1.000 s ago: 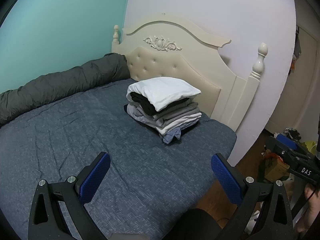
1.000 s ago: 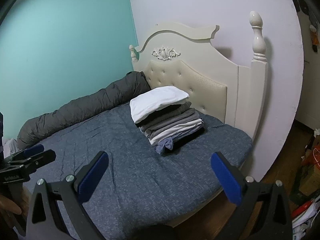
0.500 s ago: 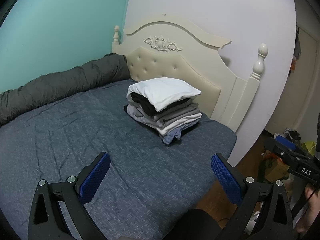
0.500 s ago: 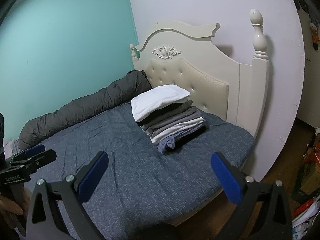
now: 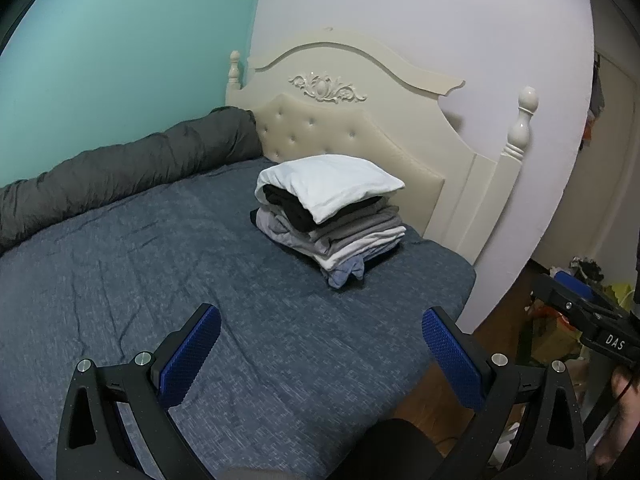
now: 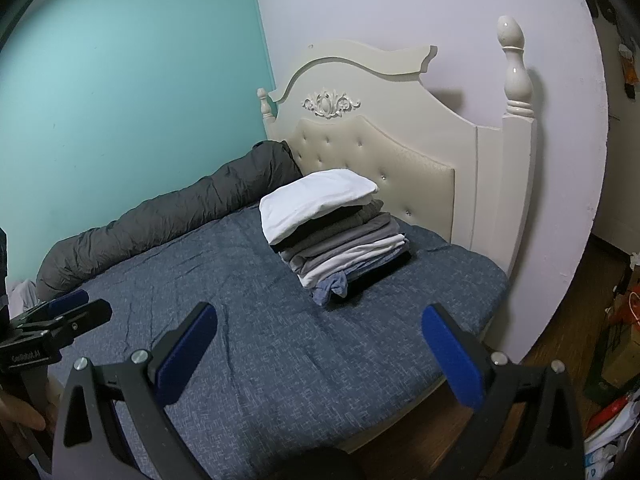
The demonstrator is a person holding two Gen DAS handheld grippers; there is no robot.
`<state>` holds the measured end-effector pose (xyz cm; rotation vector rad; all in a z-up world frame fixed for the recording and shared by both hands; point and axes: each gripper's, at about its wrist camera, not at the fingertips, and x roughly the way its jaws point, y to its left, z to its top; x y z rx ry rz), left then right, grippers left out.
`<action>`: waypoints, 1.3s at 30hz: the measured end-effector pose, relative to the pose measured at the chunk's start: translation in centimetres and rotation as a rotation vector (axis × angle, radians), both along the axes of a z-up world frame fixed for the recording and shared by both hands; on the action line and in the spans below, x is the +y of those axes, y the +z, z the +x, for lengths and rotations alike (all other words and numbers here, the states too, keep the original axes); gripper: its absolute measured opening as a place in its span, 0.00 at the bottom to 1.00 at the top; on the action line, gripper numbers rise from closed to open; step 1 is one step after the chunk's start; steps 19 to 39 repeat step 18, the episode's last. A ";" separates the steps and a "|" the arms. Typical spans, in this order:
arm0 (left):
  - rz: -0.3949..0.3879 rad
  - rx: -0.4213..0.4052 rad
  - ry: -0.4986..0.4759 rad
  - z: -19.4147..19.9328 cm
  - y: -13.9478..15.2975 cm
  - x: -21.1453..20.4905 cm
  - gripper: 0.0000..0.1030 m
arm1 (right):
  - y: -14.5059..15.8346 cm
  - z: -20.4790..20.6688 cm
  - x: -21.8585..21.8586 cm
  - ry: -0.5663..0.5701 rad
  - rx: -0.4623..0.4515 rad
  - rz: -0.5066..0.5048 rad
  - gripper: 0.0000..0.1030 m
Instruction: Fold clothes
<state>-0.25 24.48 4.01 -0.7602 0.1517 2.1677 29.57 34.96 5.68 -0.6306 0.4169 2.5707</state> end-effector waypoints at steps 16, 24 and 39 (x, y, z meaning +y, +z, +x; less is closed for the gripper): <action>-0.004 0.005 0.003 0.1 -0.1 0.2 1.00 | -0.3 -0.2 -0.1 0.004 -0.006 0.000 1.00; -0.004 0.007 0.005 0.1 -0.1 0.1 1.00 | -0.3 -0.1 0.1 0.003 -0.005 -0.003 1.00; -0.004 0.007 0.005 0.1 -0.1 0.1 1.00 | -0.3 -0.1 0.1 0.003 -0.005 -0.003 1.00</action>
